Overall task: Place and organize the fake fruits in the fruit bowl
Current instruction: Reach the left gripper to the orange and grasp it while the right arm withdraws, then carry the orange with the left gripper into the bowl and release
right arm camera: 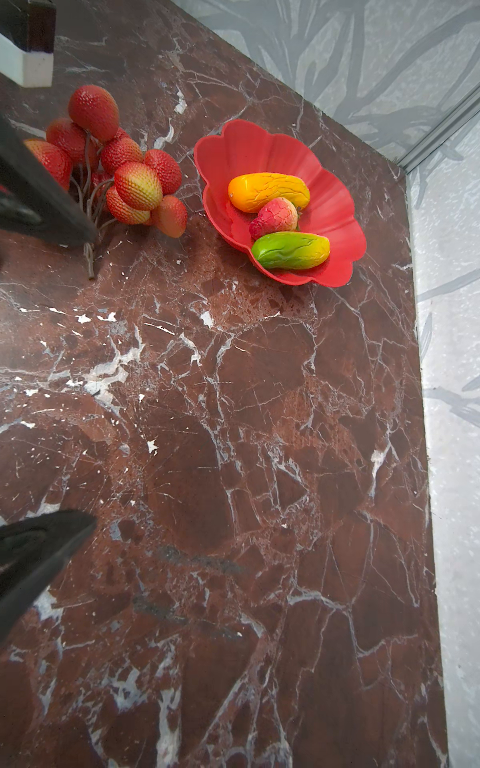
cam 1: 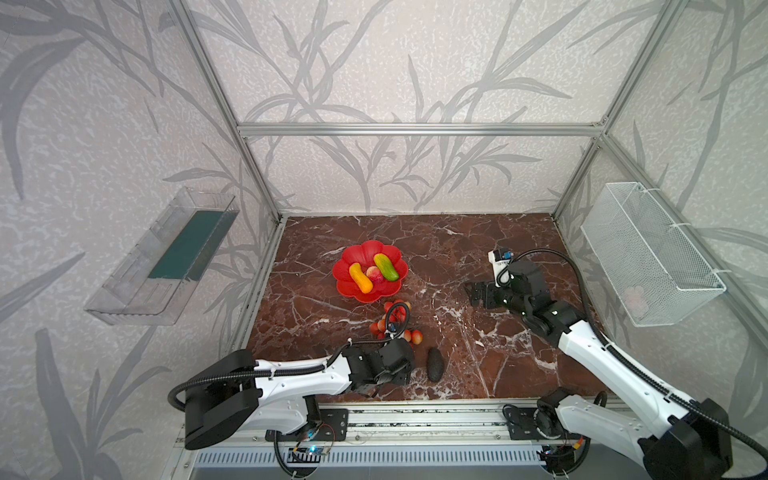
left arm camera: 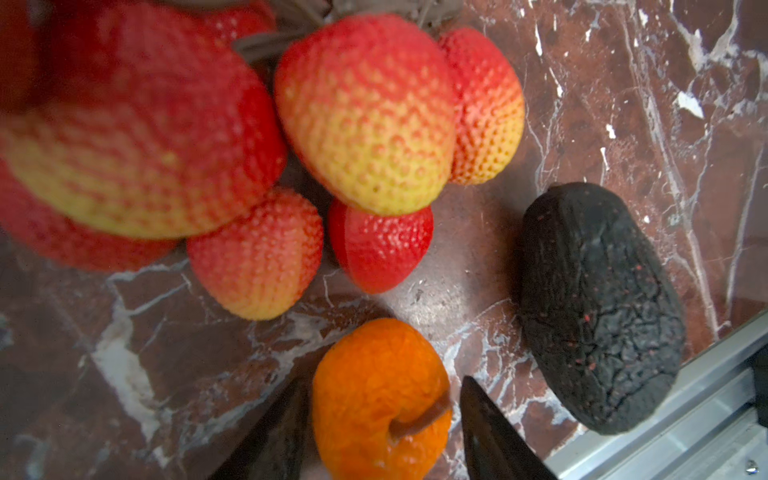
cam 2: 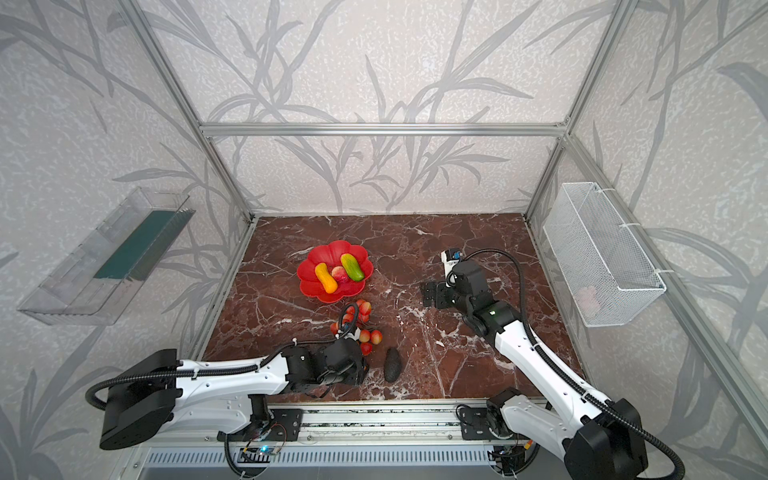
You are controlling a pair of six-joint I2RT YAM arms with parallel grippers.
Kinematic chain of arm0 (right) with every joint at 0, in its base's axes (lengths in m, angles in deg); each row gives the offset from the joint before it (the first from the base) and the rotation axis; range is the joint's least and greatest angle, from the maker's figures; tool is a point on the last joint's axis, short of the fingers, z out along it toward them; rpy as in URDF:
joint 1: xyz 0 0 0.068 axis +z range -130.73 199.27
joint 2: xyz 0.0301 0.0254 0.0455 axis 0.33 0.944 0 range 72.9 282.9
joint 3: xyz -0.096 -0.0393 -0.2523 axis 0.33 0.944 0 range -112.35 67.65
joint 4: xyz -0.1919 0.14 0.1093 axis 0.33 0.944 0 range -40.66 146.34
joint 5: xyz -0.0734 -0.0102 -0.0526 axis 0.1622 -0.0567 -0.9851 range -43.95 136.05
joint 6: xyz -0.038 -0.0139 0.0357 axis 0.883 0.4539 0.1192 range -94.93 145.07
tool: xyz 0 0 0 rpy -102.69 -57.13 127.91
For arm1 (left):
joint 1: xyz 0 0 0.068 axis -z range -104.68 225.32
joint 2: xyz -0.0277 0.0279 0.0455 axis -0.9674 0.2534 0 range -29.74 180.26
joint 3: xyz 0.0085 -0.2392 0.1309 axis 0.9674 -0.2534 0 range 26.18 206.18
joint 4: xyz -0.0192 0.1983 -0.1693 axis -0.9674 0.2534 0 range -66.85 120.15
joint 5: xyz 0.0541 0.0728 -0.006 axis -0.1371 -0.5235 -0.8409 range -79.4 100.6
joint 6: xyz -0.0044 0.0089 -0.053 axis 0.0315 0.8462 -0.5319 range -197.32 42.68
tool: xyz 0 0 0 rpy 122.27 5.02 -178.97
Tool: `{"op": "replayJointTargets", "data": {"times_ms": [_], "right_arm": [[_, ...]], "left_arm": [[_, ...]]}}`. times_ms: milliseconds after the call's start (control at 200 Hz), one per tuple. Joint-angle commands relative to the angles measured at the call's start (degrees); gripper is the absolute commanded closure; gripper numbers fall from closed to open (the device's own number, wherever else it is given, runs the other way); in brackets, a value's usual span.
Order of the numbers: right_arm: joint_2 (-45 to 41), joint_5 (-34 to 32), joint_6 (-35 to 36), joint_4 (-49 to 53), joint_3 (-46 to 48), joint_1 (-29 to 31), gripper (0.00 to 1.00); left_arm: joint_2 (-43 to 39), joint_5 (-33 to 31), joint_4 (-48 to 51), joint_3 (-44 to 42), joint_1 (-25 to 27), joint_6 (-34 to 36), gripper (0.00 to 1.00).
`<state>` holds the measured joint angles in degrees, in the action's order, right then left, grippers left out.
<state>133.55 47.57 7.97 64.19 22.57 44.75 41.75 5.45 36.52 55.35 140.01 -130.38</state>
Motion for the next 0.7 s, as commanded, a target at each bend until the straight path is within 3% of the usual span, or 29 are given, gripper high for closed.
{"op": "replayJointTargets", "data": {"times_ms": [0, 125, 260, 375, 480, 695], "right_arm": [[0.22, 0.14, 0.31, -0.87, 1.13, -0.34, 0.01], [0.49, 0.17, 0.31, -1.14, 1.18, -0.5, 0.01], [1.0, 0.83, 0.34, -1.23, 1.27, -0.43, 0.01], [2.23, 1.2, 0.29, -0.97, 1.14, -0.49, 0.01], [2.81, 1.72, -0.24, -1.05, 1.29, -0.47, 0.01], [2.57, 3.12, -0.67, 0.03, 1.63, -0.45, 0.01]], "left_arm": [[-0.22, -1.97, 0.17, 1.13, -0.32, -0.25, 0.51], [-3.9, -2.24, 2.54, 2.2, -0.34, 1.12, 0.56], [-11.97, -6.02, 12.47, 7.74, -1.75, 5.74, 0.56], [-17.2, -2.73, 20.71, 13.74, -11.5, 12.47, 0.56], [-18.76, -1.7, 21.28, 16.63, -20.7, 19.52, 0.56], [-8.93, 2.7, 13.62, 22.31, -33.5, 26.35, 0.56]]}}
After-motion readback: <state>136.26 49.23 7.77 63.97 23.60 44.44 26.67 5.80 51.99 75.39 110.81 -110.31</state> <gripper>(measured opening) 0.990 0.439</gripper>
